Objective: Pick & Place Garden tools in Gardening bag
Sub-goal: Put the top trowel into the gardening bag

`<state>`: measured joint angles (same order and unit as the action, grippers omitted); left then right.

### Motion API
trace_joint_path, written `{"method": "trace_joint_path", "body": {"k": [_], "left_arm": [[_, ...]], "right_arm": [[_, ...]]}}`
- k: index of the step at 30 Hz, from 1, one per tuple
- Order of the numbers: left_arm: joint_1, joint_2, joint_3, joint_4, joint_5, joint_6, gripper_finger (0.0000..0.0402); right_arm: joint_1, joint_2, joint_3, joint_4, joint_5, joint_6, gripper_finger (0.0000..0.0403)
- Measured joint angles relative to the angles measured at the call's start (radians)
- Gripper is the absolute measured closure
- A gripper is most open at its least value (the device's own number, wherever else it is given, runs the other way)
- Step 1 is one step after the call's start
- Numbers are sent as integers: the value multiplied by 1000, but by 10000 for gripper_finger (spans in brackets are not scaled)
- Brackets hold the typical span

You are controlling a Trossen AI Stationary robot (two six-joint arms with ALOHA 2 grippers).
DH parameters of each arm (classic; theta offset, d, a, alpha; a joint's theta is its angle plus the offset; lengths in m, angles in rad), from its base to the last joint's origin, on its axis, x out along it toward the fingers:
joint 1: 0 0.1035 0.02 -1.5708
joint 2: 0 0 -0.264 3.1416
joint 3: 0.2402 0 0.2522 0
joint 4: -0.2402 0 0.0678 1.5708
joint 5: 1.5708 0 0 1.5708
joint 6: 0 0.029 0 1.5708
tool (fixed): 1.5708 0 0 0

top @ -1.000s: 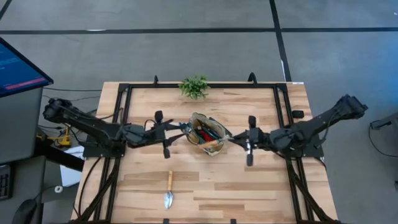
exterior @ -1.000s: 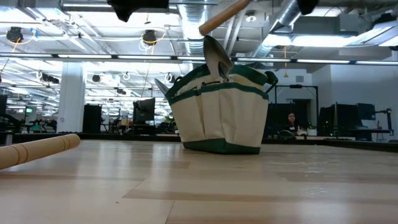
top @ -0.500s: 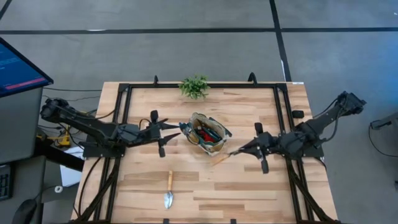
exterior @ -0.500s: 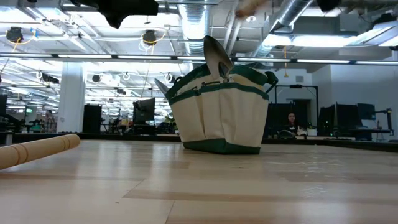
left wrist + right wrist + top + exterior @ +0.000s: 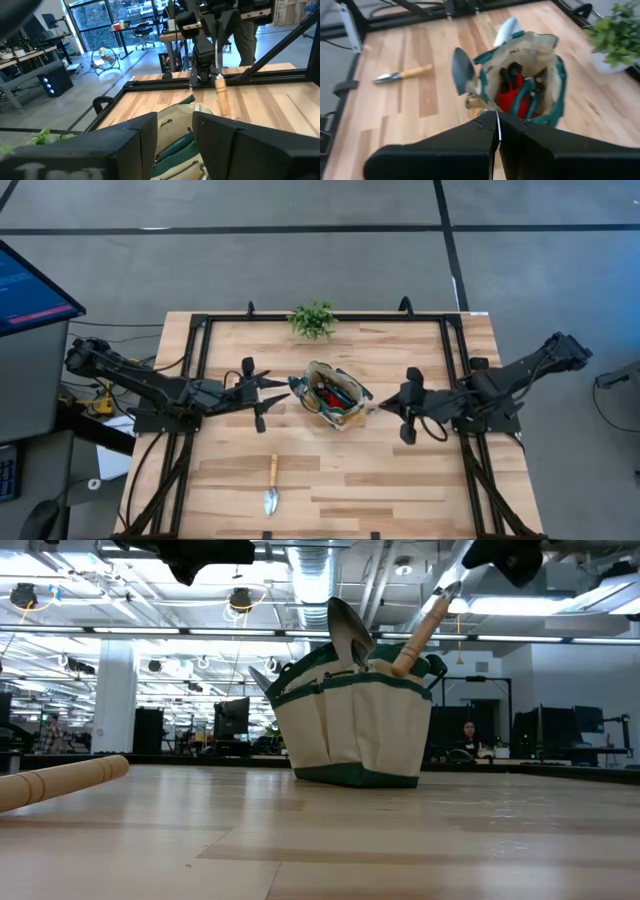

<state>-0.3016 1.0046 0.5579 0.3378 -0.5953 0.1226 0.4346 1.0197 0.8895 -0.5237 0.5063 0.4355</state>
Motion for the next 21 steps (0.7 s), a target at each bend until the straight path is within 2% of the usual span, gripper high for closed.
{"method": "trace_joint_path", "body": {"k": [6, 12, 21], "left_arm": [[0, 0, 0, 0, 0, 0, 288], [0, 0, 0, 0, 0, 0, 288], [0, 0, 1, 0, 0, 0, 288]], "right_arm": [[-31, 24, 73, -111, -1, 0, 403], [-64, 59, 76, -131, -17, 0, 403], [-100, 204, 75, -95, -90, 3, 403]]}}
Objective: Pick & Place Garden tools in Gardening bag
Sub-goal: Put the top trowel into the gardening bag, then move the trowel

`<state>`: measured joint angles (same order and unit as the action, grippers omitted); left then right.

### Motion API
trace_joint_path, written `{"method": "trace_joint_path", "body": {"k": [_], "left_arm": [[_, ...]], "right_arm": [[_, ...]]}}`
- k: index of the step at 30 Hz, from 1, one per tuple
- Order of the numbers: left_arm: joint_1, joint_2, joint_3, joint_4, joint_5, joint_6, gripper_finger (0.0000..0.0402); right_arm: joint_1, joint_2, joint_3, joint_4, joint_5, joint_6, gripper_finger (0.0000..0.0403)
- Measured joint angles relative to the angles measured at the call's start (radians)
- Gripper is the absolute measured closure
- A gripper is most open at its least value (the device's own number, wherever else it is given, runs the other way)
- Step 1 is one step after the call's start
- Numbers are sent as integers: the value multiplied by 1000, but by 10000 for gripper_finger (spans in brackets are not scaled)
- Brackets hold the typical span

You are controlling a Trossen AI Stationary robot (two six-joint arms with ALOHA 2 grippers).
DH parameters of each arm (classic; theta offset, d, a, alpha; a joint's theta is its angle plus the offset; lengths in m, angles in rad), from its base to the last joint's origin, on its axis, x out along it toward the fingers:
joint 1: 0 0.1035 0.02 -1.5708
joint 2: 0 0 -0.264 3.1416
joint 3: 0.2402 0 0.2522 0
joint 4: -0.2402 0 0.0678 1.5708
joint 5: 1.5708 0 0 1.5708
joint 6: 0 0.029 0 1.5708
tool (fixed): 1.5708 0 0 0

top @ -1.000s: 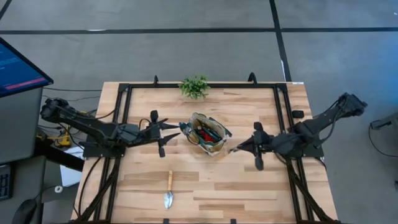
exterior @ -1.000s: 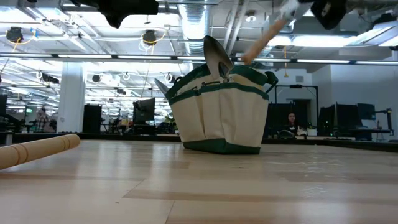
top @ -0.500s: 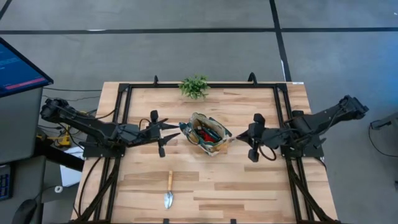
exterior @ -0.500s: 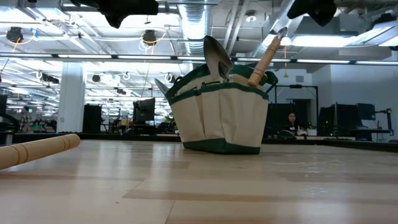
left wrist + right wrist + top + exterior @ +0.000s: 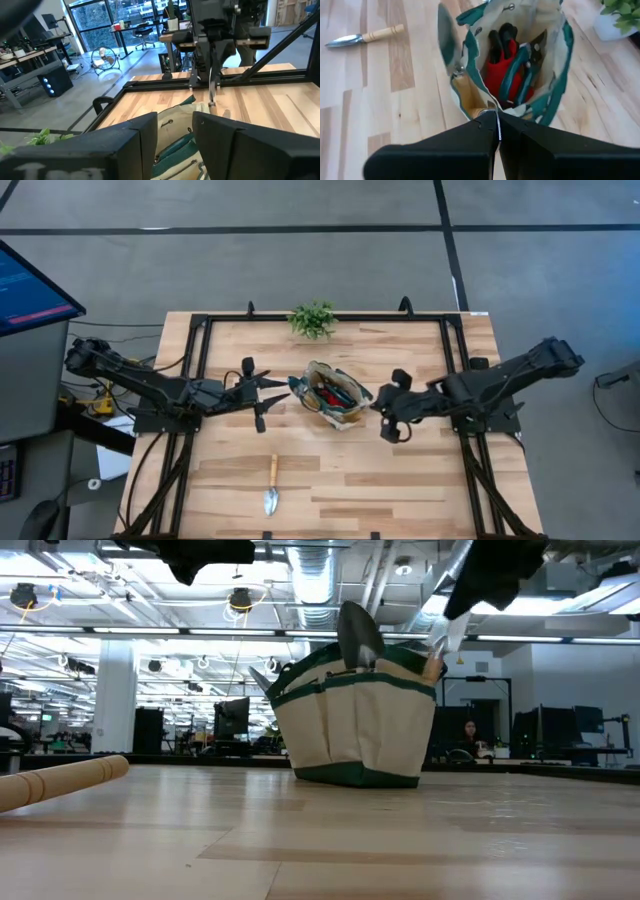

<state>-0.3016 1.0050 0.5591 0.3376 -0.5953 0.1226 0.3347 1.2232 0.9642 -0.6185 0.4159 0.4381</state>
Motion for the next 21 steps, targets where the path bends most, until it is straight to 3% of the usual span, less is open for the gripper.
{"method": "trace_joint_path", "body": {"k": [10, 16, 21], "left_arm": [[0, 0, 0, 0, 0, 0, 288], [0, 0, 0, 0, 0, 0, 288], [0, 0, 0, -1, 0, 0, 288]], "right_arm": [[-16, 109, 0, 115, -34, -26, 403], [-31, 96, 0, 140, -30, -29, 394], [-36, 31, 0, 144, -28, -47, 361]]}}
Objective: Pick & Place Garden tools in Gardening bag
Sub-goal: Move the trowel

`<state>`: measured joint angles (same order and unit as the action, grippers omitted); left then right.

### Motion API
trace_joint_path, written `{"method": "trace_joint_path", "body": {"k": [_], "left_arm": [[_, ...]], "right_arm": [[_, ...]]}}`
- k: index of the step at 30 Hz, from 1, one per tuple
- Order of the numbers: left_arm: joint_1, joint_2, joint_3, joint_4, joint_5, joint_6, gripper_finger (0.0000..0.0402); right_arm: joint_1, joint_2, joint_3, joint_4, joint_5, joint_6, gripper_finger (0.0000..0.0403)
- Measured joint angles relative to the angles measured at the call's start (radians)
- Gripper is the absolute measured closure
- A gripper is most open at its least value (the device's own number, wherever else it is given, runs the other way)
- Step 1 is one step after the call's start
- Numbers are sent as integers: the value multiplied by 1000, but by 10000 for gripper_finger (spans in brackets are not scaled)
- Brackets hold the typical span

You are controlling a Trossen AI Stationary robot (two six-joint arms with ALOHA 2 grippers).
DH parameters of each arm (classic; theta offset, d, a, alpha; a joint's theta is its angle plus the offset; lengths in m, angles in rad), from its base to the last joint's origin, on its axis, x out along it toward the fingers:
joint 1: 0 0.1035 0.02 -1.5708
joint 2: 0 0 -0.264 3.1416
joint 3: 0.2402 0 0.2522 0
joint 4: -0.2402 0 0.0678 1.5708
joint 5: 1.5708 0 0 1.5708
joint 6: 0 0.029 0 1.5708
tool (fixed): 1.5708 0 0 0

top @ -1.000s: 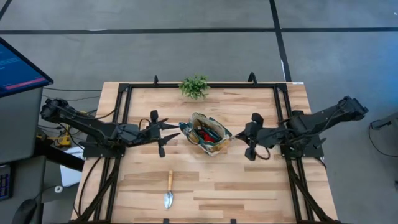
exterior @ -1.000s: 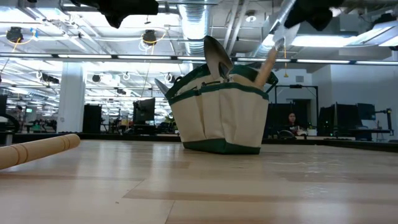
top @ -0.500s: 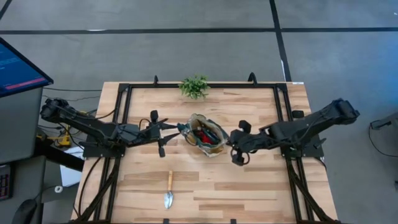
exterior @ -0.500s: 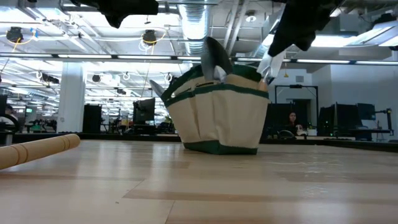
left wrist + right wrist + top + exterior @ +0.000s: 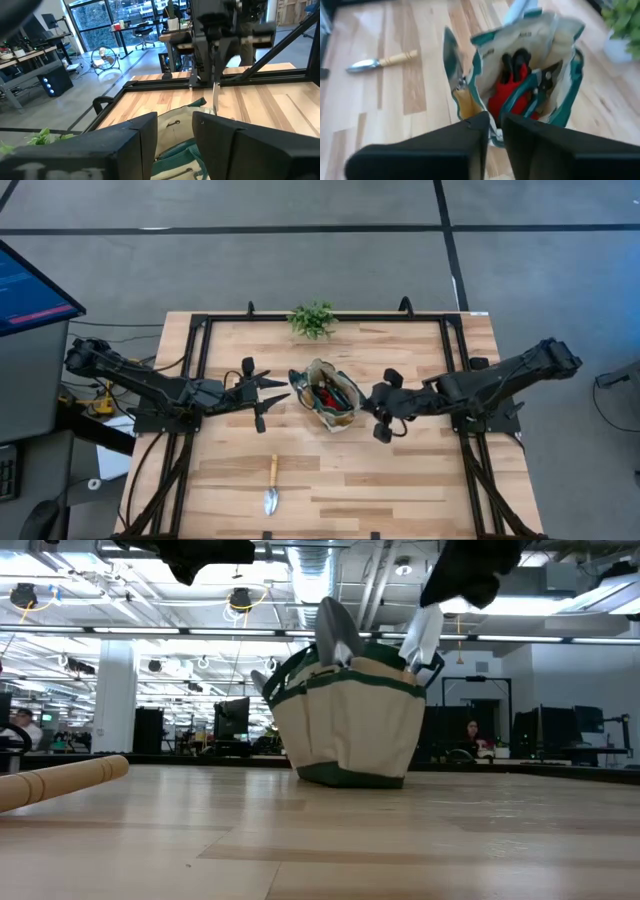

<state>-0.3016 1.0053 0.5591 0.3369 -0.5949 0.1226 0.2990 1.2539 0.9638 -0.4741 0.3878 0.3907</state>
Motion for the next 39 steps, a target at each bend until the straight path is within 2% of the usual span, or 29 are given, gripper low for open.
{"method": "trace_joint_path", "body": {"k": [9, 14, 19, 24, 26, 32, 39], "left_arm": [[0, 0, 0, 0, 0, 0, 288], [0, 0, 0, -1, 0, 0, 288], [-3, 0, 1, -14, 18, -7, 288], [-28, 0, 1, -63, 228, -70, 288], [-51, 0, 1, -104, 276, -120, 291], [-151, 0, 1, -243, 283, -301, 310], [-312, 45, 1, -250, 266, -432, 340]], "right_arm": [[2, -131, 0, 18, -23, -24, 291], [17, -196, 0, 93, -116, -27, 283], [87, -199, 0, 143, -133, -82, 293], [172, -133, 0, 195, -125, -105, 311], [200, -89, 0, 229, -125, -106, 317], [253, 68, 0, 366, -122, -113, 329], [277, 196, -1, 525, -121, -112, 332]]}}
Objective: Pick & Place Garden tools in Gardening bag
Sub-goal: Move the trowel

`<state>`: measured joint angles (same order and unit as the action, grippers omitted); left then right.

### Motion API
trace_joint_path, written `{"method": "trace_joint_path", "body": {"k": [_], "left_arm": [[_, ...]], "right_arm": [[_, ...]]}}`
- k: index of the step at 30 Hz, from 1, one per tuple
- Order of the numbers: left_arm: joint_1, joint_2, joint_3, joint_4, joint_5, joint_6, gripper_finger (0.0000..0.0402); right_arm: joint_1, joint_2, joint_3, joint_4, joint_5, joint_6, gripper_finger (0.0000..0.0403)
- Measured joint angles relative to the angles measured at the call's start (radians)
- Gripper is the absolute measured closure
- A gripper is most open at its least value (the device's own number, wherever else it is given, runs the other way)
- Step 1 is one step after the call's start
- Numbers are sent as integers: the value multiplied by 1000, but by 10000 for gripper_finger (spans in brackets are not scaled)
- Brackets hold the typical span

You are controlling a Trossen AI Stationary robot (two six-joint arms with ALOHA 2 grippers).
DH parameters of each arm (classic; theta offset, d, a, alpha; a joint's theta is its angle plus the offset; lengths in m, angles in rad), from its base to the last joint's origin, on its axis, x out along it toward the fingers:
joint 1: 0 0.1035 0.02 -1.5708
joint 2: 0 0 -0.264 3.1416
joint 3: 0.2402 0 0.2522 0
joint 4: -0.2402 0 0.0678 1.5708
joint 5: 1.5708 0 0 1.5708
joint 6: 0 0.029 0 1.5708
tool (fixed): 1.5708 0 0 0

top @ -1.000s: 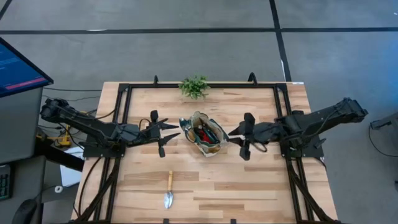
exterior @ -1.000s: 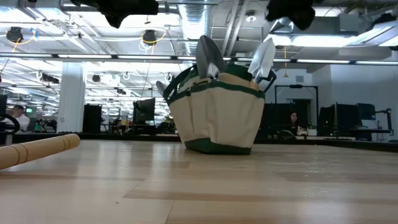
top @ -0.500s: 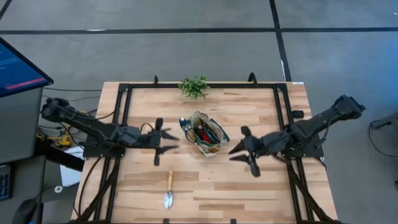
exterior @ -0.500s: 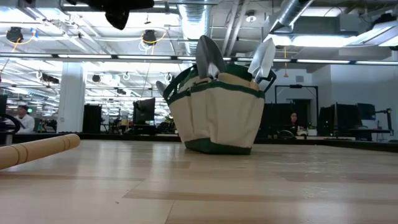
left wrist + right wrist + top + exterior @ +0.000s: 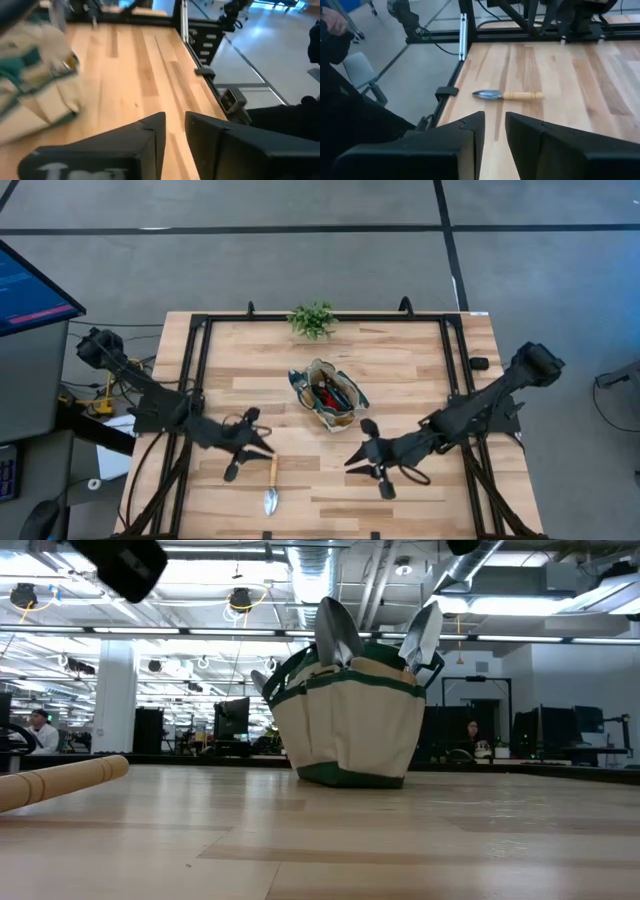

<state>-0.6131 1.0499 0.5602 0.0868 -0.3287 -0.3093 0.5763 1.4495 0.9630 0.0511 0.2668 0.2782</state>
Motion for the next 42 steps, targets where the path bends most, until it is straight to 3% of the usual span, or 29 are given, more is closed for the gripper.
{"method": "trace_joint_path", "body": {"k": [11, 17, 25, 37, 42], "left_arm": [[-143, 233, 0, 0, -37, -423, 391], [-155, 355, 0, 4, -22, -597, 397], [-155, 412, 0, 16, 26, -808, 398], [-91, 583, 2, 49, 26, -937, 398], [-27, 615, -1, 175, 19, -833, 398]], "right_arm": [[2, 64, 0, 83, -1, 19, 333], [7, 64, 0, 102, -4, 14, 333], [7, 64, 0, 98, -4, 10, 333], [27, 64, 0, 92, -4, 10, 333], [46, 64, 0, 90, -4, 10, 333]]}}
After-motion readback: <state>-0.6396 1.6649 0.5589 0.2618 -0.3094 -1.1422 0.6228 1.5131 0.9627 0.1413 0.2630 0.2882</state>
